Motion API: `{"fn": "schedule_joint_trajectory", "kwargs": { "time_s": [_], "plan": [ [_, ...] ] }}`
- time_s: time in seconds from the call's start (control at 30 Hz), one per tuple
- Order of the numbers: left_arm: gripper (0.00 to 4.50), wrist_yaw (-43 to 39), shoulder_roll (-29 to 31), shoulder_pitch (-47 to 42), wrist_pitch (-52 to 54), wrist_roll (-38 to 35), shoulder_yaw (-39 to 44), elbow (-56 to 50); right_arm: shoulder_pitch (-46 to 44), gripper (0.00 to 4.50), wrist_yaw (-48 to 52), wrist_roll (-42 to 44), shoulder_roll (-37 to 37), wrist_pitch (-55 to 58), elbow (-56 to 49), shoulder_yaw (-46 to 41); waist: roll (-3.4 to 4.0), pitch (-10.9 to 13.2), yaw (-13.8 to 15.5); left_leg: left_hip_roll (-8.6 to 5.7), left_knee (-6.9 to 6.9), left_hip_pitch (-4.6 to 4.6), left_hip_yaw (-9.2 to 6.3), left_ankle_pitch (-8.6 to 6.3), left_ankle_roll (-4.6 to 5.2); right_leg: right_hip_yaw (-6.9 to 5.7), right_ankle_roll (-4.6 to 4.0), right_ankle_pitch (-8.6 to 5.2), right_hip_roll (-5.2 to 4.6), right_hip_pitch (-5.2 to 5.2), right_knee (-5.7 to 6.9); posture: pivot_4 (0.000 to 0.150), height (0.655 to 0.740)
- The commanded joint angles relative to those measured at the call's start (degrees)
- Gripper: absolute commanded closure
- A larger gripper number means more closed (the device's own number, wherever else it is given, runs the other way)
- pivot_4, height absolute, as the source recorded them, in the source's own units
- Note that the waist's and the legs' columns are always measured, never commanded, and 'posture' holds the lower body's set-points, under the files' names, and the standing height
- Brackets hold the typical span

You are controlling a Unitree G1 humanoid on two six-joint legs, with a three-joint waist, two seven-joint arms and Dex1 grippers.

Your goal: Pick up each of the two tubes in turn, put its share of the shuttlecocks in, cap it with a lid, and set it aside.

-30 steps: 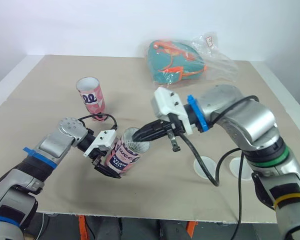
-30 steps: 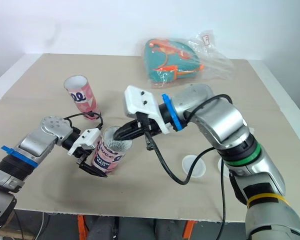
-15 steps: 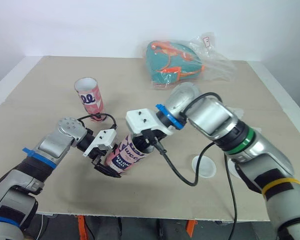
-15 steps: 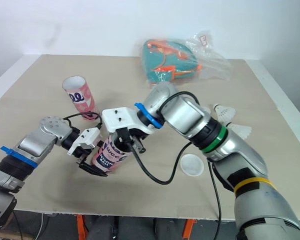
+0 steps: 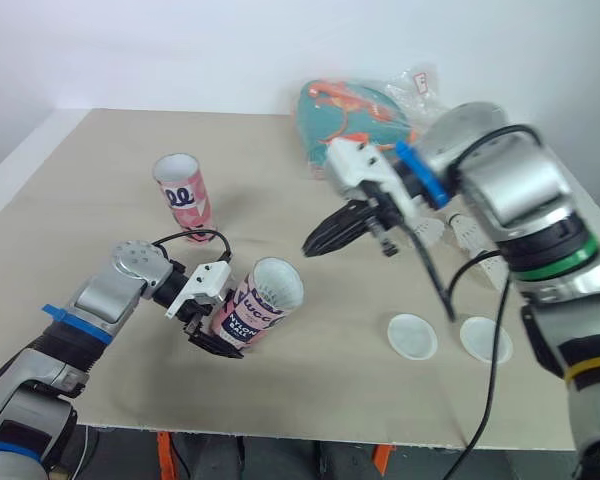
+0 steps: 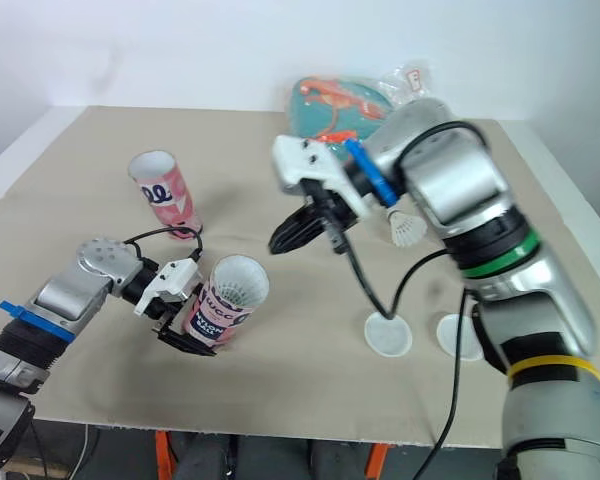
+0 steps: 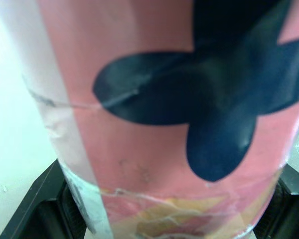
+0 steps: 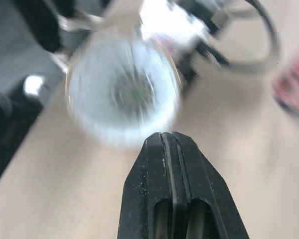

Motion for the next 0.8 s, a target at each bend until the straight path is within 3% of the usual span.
{"fn": "schedule_joint_trajectory", "kwargs": {
  "time_s": [0.03,0.23,0.3,0.33,0.37,0.43,0.47,0.5,0.6,0.8],
  "plan": [
    [0.84,0.55,-2.16,1.09,-0.89,0.38,1.25,-1.18,4.73,4.43,1.73,1.19,-6.69,-1.09,-7.2,-5.2,0.18,-0.02,-0.3,0.01,-0.05,0.04,0.0,-0.01,0.02,0.0,-0.04,-0.03,0.04,-0.01,0.05,0.15,0.74],
    [0.84,6.08,-11.17,3.45,-3.35,-5.17,8.1,-3.11,23.69,4.43,-6.5,5.5,-16.98,3.21,-20.65,-19.88,0.09,0.03,1.24,-0.15,0.09,-0.21,-0.01,-0.05,-0.05,-0.12,0.12,-0.08,-0.23,0.06,-0.11,0.15,0.74],
    [0.84,7.25,-13.61,4.78,-4.52,-5.71,8.95,-4.47,32.86,3.83,-7.69,6.45,-20.98,4.62,-26.03,-24.0,0.1,0.03,1.25,-0.18,0.13,-0.37,-0.02,-0.06,-0.05,-0.11,0.16,-0.05,-0.24,-0.02,-0.15,0.15,0.74],
    [0.84,7.4,-14.4,5.22,-4.89,-5.78,9.06,-4.98,36.93,3.83,-7.9,6.98,-22.62,4.95,-28.26,-25.81,0.1,0.03,1.2,-0.18,0.16,-0.37,-0.02,-0.06,-0.05,-0.11,0.16,-0.05,-0.24,-0.02,-0.15,0.15,0.74],
    [0.84,7.44,-14.85,5.47,-5.04,-5.74,9.14,-5.27,39.51,3.16,-8.13,7.45,-23.61,5.1,-29.7,-27.06,0.11,0.02,1.21,-0.19,0.13,-0.38,-0.02,-0.06,-0.04,-0.1,0.15,-0.04,-0.24,-0.05,-0.15,0.15,0.74],
    [0.84,8.05,-16.66,6.03,-3.81,-6.85,9.37,-5.6,47.0,2.46,-8.37,7.61,-26.75,5.99,-31.97,-29.54,0.2,0.0,0.83,-0.17,0.14,-0.33,-0.01,-0.07,-0.03,-0.09,0.13,-0.03,-0.2,-0.03,-0.14,0.15,0.74],
    [0.84,8.34,-17.33,6.19,-3.31,-7.19,9.49,-5.69,49.59,1.87,-8.42,7.43,-27.92,5.84,-32.53,-30.39,0.21,0.0,0.82,-0.17,0.15,-0.32,-0.01,-0.07,-0.02,-0.09,0.14,-0.01,-0.2,-0.01,-0.13,0.15,0.74],
    [0.84,9.09,-18.67,6.14,-3.52,-7.04,9.49,-4.74,51.92,1.64,-8.89,6.57,-28.85,5.34,-31.81,-30.75,0.21,0.0,0.75,-0.18,0.16,-0.23,-0.01,-0.07,-0.02,-0.09,0.16,-0.01,-0.2,0.08,-0.13,0.15,0.74],
    [0.84,10.27,-21.76,5.47,-6.32,-5.12,9.09,-0.5,53.76,1.64,-11.23,5.21,-29.08,4.5,-28.49,-30.2,0.2,0.01,0.52,-0.18,0.24,-0.14,0.01,-0.03,-0.05,-0.07,0.6,-0.09,-0.21,0.19,-0.15,0.15,0.74],
    [0.84,12.61,-27.92,3.03,-9.92,-2.62,9.15,8.42,48.96,1.64,-15.47,-1.15,-25.55,1.2,-18.9,-22.06,0.1,0.06,-0.14,-0.18,0.4,-0.04,0.16,0.15,-0.07,0.05,0.6,0.15,-0.24,0.25,-0.21,0.15,0.74]
  ]
}}
